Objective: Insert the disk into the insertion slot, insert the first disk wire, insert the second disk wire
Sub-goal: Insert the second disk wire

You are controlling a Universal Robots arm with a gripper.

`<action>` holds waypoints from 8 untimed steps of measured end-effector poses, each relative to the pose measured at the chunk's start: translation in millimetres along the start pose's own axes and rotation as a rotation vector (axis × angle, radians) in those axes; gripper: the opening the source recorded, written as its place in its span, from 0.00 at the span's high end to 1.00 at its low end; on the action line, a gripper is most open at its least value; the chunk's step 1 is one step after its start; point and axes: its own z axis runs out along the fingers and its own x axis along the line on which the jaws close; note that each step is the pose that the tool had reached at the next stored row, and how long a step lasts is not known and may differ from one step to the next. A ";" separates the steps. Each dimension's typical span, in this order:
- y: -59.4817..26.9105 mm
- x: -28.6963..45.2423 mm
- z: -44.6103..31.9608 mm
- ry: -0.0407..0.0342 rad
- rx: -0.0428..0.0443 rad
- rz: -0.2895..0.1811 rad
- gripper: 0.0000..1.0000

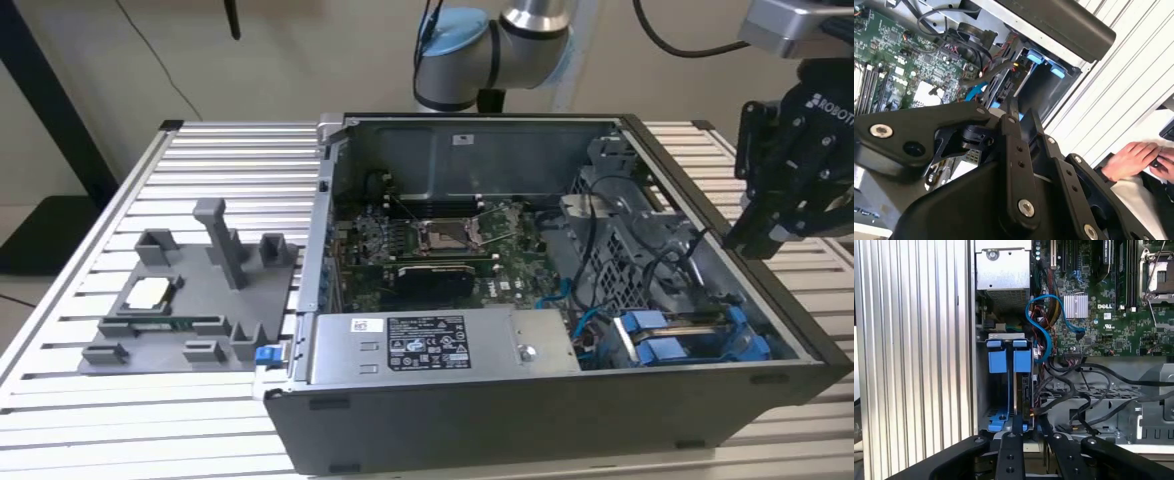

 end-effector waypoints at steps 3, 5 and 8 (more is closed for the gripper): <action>0.0 0.0 0.0 0.0001 0.0000 0.000 0.73; 0.0 0.0 -0.1 0.0001 0.0000 0.000 0.73; -0.3 0.0 -0.2 0.0004 0.0001 -0.001 0.73</action>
